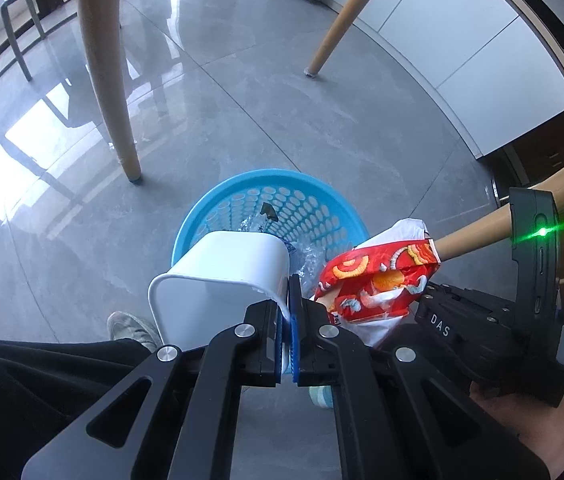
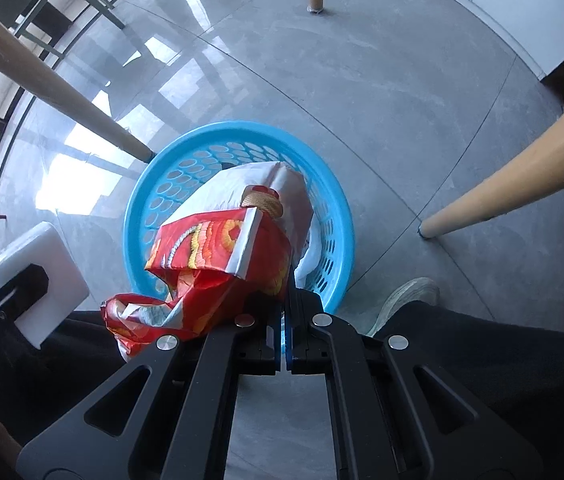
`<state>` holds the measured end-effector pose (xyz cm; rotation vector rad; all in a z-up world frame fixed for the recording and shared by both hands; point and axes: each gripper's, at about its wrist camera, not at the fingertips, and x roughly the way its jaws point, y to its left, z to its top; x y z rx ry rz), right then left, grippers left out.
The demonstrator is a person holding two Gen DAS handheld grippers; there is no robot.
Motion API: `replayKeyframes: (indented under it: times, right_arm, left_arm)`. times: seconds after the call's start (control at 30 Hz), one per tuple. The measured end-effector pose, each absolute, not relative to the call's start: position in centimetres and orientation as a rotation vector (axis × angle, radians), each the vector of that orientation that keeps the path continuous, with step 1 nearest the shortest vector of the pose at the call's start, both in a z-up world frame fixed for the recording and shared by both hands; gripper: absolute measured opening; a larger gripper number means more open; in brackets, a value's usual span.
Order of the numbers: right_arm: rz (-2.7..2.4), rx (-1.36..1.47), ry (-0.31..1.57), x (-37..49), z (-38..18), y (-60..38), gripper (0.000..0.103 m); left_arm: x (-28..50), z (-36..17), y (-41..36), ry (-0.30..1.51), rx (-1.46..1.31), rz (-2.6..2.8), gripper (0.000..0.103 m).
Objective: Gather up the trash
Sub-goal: 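Carry the white cup and red snack bag down over the wastebasket with both tools, then open both tools to drop the cup and snack bag into the wastebasket, then raise both tools away from the wastebasket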
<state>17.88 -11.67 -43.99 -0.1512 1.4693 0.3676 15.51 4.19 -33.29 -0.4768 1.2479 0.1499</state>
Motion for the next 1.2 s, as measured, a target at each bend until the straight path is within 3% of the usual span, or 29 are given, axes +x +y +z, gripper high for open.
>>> replayKeyframes:
  times: [0.2, 0.27, 0.37, 0.77, 1.2]
  right_arm:
    - [0.368, -0.124, 1.472, 18.8, -44.5, -11.5, 0.002]
    - [0.374, -0.123, 1.472, 19.0, -44.7, -11.3, 0.009]
    - [0.380, -0.102, 1.486, 19.1, -45.1, -11.2, 0.028]
    - [0.390, -0.144, 1.510, 18.2, -44.7, -11.1, 0.029]
    - [0.504, -0.082, 1.498, 15.0, -40.0, -11.9, 0.035]
  left_arm:
    - [16.4, -33.4, 3.9, 1.210, -0.467, 0.110, 0.002]
    - [16.7, -33.3, 4.0, 1.190, -0.477, 0.089, 0.002]
    - [17.2, -33.6, 4.0, 1.179, -0.482, 0.067, 0.020]
    - [17.4, -34.3, 4.1, 1.233, -0.526, 0.093, 0.023]
    - [15.2, -31.6, 3.6, 1.179, -0.459, 0.120, 0.027]
